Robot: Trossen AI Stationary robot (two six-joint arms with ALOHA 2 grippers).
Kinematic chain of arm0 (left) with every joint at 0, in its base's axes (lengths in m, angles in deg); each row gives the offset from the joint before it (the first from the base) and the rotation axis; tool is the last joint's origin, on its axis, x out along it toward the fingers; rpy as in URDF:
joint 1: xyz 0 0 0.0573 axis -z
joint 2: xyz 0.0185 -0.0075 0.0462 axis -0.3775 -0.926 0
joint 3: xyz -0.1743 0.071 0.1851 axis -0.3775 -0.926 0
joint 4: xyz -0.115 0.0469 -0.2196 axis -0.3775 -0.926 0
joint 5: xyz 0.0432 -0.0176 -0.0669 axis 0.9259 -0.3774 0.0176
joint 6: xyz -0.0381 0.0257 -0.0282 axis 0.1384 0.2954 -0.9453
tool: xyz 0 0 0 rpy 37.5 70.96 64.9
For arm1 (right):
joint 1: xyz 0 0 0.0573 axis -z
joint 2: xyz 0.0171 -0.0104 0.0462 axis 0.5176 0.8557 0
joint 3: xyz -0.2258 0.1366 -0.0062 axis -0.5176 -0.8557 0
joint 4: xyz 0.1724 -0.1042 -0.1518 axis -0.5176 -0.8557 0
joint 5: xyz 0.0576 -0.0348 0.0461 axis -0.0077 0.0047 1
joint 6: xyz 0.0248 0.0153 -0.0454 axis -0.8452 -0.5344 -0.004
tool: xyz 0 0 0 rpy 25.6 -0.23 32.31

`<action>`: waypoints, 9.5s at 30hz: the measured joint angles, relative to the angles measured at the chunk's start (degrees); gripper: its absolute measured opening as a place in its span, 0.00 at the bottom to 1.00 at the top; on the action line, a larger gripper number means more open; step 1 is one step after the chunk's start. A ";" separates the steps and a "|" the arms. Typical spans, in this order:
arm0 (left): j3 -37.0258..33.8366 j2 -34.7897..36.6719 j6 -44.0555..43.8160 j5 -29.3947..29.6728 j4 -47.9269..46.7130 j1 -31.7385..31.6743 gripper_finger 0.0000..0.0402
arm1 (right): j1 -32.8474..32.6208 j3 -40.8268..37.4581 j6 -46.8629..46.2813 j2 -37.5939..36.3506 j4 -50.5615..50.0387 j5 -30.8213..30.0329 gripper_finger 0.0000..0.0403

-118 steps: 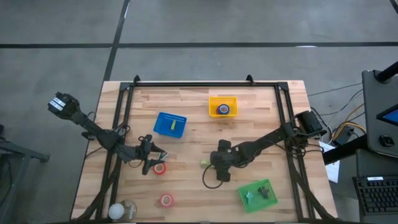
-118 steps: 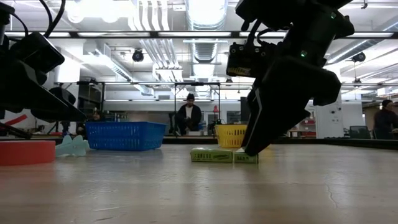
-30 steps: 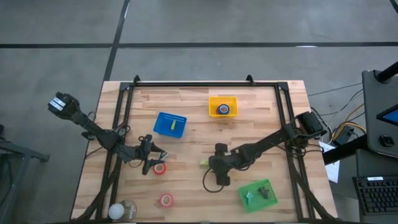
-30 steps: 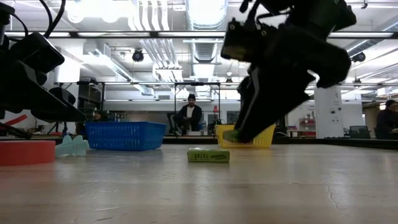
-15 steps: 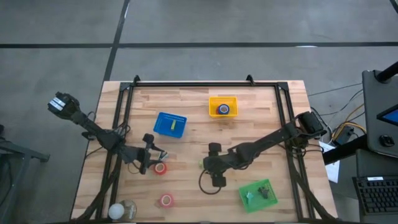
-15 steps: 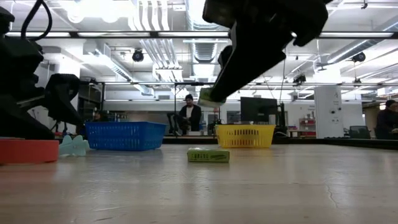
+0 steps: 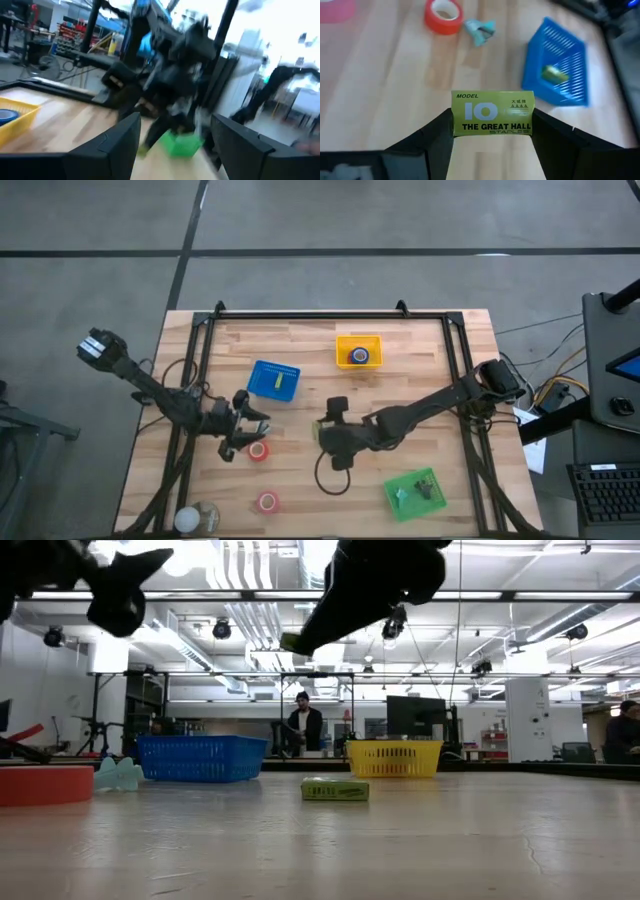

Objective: Pick and place Stapler, Stapler remover, tape
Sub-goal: Put the right green stapler pin box into the blue bin, then put the green stapler pin box into the blue bin

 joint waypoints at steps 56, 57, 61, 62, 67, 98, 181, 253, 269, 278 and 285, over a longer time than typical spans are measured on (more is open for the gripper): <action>21.85 -20.66 -26.50 4.20 -21.09 -14.19 0.10 | 1.83 1.62 17.67 0.22 13.46 -12.28 0.60; 21.31 -20.32 -25.76 4.06 -21.41 -14.29 0.10 | 1.83 1.62 16.82 0.22 13.59 -11.95 0.61; 18.97 -18.21 -26.96 6.13 -24.51 -15.00 0.10 | 1.68 1.64 13.81 0.13 12.18 -11.49 0.70; 18.20 -17.17 -28.10 6.93 -25.93 -15.25 0.11 | 1.65 1.64 12.94 0.11 11.01 -11.52 0.72; 14.12 -11.07 -34.63 12.16 -36.41 -17.43 0.17 | 1.76 1.64 7.31 0.11 3.27 -12.12 0.80; 11.24 0.40 -26.97 6.83 -50.89 -22.24 0.60 | 1.61 1.05 -6.79 0.11 -7.45 -4.07 0.77; -5.78 13.49 7.30 -18.55 -17.80 -6.36 0.05 | 1.63 -14.88 -15.67 9.96 22.31 15.31 0.66; 10.61 -6.06 -29.64 10.71 -22.37 -7.19 0.66 | 1.72 2.70 11.03 4.26 8.48 -9.54 0.27; 17.78 -15.72 -28.18 11.45 -22.95 -8.00 0.66 | 2.14 5.12 15.78 4.26 10.90 -11.31 0.28; 18.10 -16.17 -28.61 10.33 -25.18 -8.79 0.50 | 2.14 5.05 16.16 4.26 11.36 -11.31 0.28; 17.85 -16.20 -28.39 8.60 -24.81 -10.01 0.22 | 2.20 4.96 16.35 4.26 12.06 -10.81 0.28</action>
